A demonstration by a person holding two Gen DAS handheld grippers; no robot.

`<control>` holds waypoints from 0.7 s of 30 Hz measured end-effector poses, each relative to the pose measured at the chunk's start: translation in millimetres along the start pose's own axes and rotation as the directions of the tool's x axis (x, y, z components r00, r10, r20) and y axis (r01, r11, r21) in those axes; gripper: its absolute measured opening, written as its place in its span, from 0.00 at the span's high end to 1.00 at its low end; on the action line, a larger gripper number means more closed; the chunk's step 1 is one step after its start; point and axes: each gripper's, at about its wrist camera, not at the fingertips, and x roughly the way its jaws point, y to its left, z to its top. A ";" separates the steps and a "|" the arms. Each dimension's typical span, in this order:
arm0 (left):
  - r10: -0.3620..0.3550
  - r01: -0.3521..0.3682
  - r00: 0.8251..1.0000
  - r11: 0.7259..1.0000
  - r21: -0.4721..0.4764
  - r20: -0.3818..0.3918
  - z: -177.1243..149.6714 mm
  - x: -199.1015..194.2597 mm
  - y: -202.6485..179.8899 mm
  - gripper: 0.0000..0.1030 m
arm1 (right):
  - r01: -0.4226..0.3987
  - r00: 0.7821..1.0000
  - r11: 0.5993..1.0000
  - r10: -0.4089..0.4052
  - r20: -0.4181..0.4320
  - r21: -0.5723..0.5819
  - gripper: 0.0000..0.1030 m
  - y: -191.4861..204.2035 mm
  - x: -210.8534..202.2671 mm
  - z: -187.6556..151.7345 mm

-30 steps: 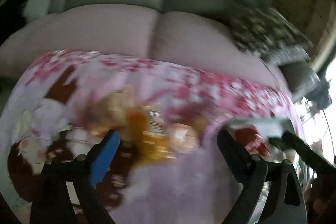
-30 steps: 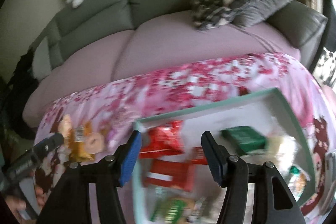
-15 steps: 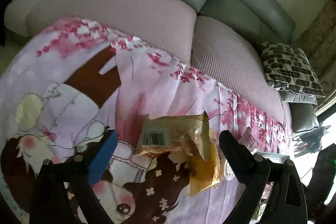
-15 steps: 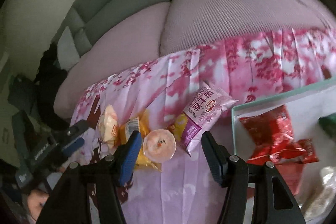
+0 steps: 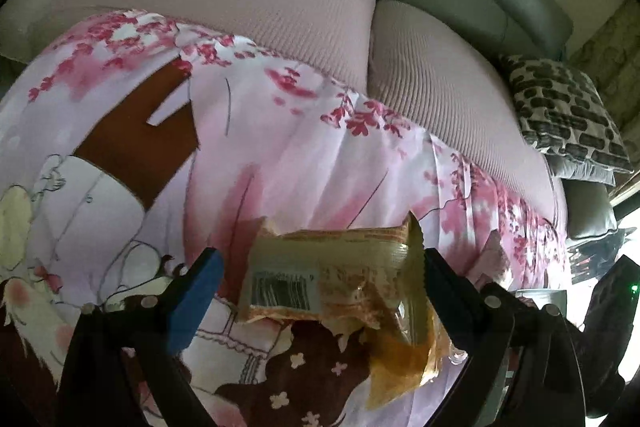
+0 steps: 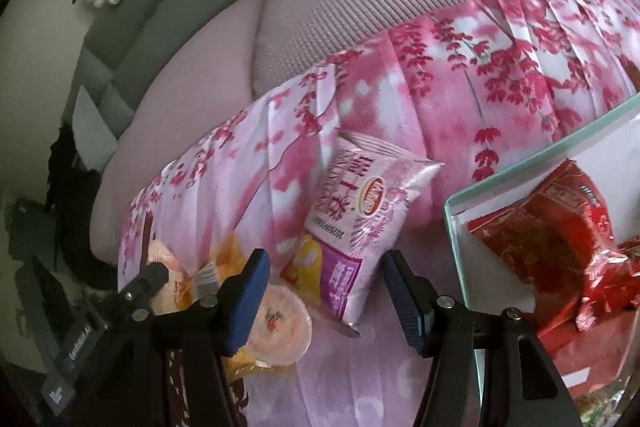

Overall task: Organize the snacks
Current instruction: 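Grasp the purple chip bag with the right tool while the left tool grasps the tan biscuit pack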

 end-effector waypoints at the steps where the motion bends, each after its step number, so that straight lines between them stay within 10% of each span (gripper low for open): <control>1: -0.001 0.001 1.000 1.000 0.003 -0.008 -0.1 4.1 -0.4 0.05 | 0.004 1.000 1.000 -0.004 0.008 -0.002 0.39 0.5 -0.1 1.2; 21: -0.011 0.010 1.000 0.996 -0.086 -0.011 -6.2 0.0 18.1 0.25 | 0.034 0.996 0.998 -0.029 0.089 -0.053 0.63 4.0 -12.5 0.8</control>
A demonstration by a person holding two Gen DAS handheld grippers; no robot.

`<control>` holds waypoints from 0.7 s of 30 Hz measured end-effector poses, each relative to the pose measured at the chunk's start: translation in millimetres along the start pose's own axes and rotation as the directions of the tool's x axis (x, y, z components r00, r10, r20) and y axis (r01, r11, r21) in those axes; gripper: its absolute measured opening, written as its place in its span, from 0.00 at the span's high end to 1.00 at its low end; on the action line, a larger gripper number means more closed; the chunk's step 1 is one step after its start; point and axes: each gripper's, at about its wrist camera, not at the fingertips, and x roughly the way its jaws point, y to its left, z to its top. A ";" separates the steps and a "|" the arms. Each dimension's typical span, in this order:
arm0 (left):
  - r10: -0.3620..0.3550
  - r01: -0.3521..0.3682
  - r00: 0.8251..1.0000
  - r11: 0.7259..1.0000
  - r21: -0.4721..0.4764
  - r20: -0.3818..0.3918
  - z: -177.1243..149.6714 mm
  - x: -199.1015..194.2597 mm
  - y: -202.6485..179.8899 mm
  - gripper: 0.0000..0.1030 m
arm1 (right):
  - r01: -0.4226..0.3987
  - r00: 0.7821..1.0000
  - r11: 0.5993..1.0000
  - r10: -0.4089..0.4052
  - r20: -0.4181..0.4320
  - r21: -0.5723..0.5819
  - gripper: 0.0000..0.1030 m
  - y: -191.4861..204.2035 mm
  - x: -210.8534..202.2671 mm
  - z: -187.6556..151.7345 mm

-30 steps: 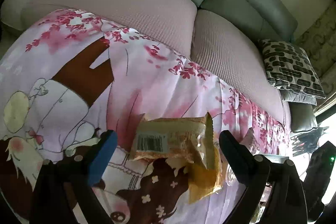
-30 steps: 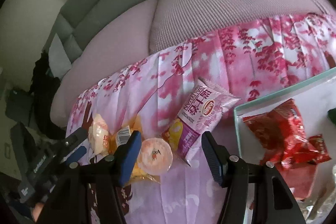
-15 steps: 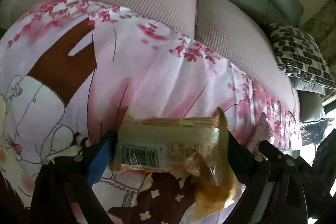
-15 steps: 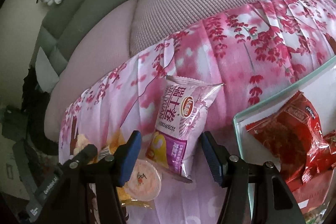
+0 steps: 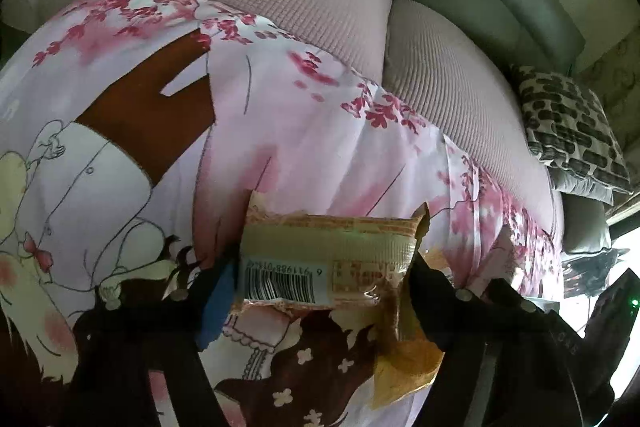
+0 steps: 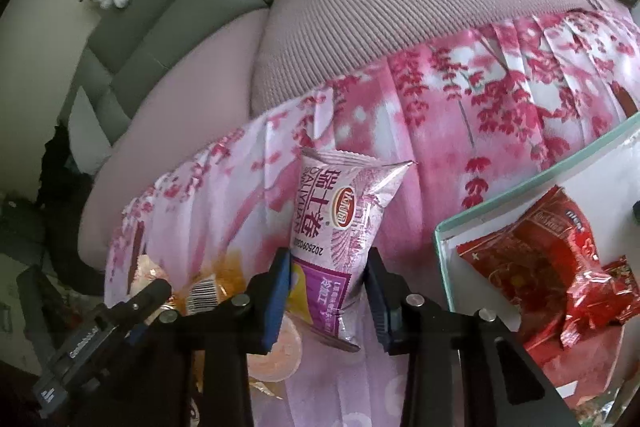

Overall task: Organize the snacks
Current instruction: 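Grasp the purple chip bag with the right tool while the left tool grasps the tan biscuit pack, then carry the chip bag and biscuit pack into the tray and open both tools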

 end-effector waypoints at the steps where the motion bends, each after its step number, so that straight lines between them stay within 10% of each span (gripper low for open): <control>1: 0.004 -0.004 1.000 1.000 -0.005 0.009 -0.6 -2.3 0.8 0.26 | -0.008 1.000 1.000 0.008 0.008 -0.004 0.63 0.6 -4.0 0.4; 21: -0.023 0.008 0.990 0.994 0.109 0.136 -48.0 -83.6 -67.4 0.26 | -0.004 0.988 0.997 0.015 0.153 -0.073 0.62 -14.1 -119.6 -31.6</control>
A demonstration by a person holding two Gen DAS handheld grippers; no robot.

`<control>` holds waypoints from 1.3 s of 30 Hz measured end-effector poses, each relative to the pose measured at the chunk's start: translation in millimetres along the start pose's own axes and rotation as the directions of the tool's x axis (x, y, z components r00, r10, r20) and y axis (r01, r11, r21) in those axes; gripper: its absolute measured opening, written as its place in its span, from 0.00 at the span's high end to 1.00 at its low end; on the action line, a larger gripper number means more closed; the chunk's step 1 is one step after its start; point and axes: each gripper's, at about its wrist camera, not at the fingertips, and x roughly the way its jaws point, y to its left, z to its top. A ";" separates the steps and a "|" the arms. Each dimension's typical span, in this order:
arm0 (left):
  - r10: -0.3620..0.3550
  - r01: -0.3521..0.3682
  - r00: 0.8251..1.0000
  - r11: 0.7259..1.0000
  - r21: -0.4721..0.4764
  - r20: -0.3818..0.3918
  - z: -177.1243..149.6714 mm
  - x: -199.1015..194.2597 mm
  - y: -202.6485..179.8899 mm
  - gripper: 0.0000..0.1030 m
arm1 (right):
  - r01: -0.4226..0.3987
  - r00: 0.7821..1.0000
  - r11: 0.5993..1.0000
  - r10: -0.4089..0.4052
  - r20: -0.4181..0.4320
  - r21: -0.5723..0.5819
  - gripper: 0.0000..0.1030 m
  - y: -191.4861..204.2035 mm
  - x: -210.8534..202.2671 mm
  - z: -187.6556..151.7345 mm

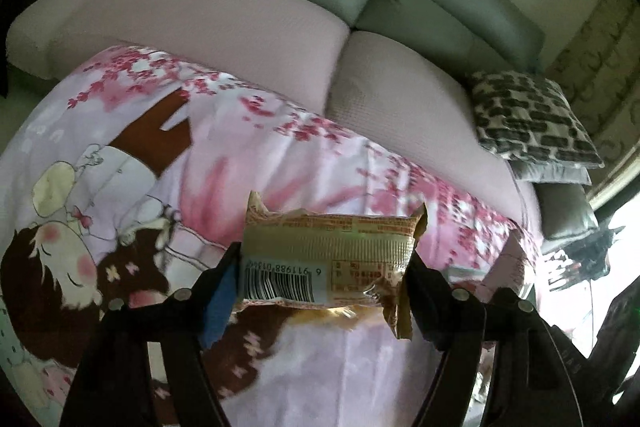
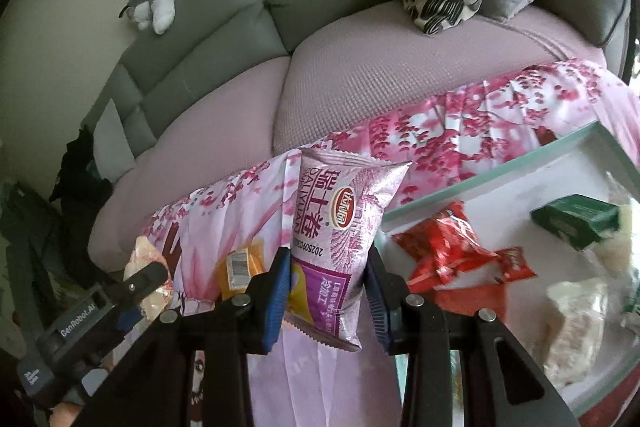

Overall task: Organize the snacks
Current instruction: 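Carry the chip bag and biscuit pack into the tray and open both tools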

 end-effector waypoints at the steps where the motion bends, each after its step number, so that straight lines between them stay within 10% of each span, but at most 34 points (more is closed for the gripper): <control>1: -0.003 0.003 1.000 1.000 0.013 0.000 -2.8 -2.1 -6.7 0.26 | -0.001 1.000 1.000 0.001 0.000 0.002 0.62 -1.2 -2.4 -1.8; 12: -0.073 0.082 0.996 0.977 0.196 -0.053 -34.9 3.4 -86.7 0.26 | 0.064 0.998 0.995 -0.066 0.025 0.071 0.62 -60.2 -37.1 -5.2; 22: -0.142 0.202 0.975 0.885 0.419 -0.170 -83.4 33.0 -184.6 0.26 | 0.213 0.970 0.957 -0.231 0.076 0.197 0.62 -154.9 -79.7 15.7; 39: -0.056 0.175 0.971 0.829 0.532 -0.232 -118.9 78.7 -229.9 0.26 | 0.196 0.979 0.963 -0.202 0.014 0.184 0.62 -178.9 -57.7 11.5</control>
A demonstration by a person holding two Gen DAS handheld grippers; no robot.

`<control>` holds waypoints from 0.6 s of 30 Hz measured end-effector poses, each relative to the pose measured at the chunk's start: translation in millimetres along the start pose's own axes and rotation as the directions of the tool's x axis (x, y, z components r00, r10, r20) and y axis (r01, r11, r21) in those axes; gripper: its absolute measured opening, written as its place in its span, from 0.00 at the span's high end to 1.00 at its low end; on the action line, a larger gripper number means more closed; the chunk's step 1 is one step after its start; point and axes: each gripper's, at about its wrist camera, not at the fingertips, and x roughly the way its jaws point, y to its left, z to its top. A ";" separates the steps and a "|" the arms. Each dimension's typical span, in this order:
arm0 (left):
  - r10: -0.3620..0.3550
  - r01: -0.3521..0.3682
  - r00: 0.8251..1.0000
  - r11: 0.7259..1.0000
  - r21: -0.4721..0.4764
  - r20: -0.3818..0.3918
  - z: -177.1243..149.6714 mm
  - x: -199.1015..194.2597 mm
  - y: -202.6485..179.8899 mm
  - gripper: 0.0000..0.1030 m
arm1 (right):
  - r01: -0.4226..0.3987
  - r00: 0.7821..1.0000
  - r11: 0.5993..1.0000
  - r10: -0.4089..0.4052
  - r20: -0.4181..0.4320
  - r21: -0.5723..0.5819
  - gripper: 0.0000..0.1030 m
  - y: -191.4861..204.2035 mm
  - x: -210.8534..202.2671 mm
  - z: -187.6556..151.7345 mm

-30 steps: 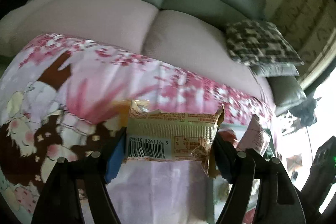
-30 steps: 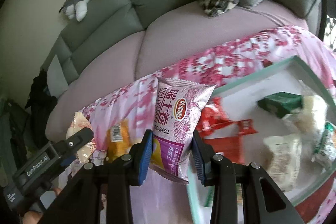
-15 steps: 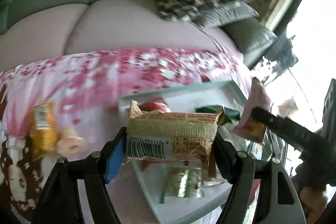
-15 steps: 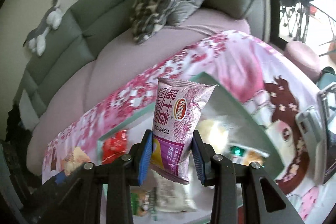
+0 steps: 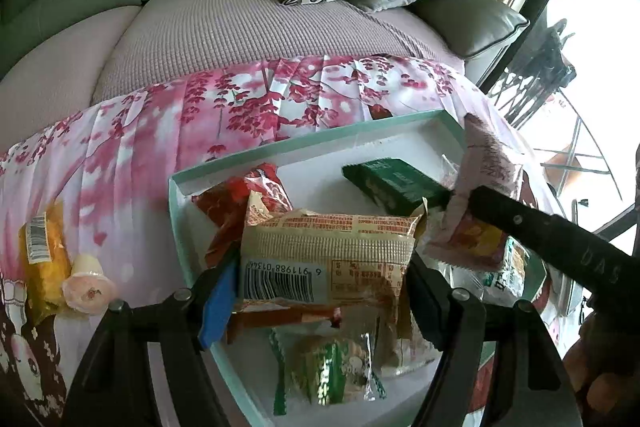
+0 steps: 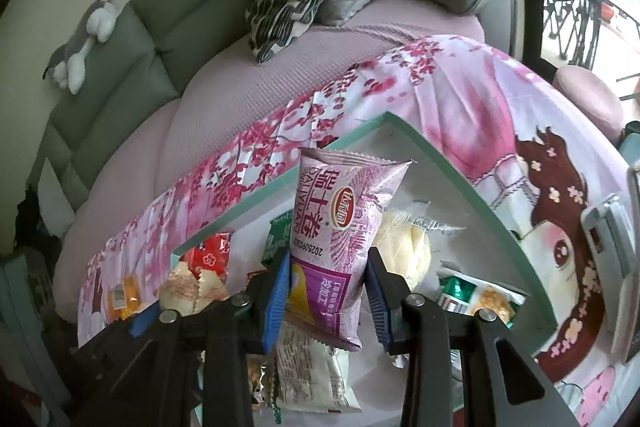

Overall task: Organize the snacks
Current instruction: 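Carry the chip bag and biscuit pack into the tray and open both tools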

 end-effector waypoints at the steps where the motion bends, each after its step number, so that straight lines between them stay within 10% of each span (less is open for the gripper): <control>1: 0.002 -0.002 1.000 1.000 0.004 0.000 1.0 1.3 -0.9 0.26 | -0.002 1.000 1.000 0.002 -0.003 -0.003 0.62 0.5 2.2 0.3; 18: 0.040 -0.039 0.999 0.997 0.060 -0.012 5.0 11.1 -15.3 0.20 | 0.001 0.999 0.999 -0.003 -0.037 -0.033 0.48 6.0 15.8 5.4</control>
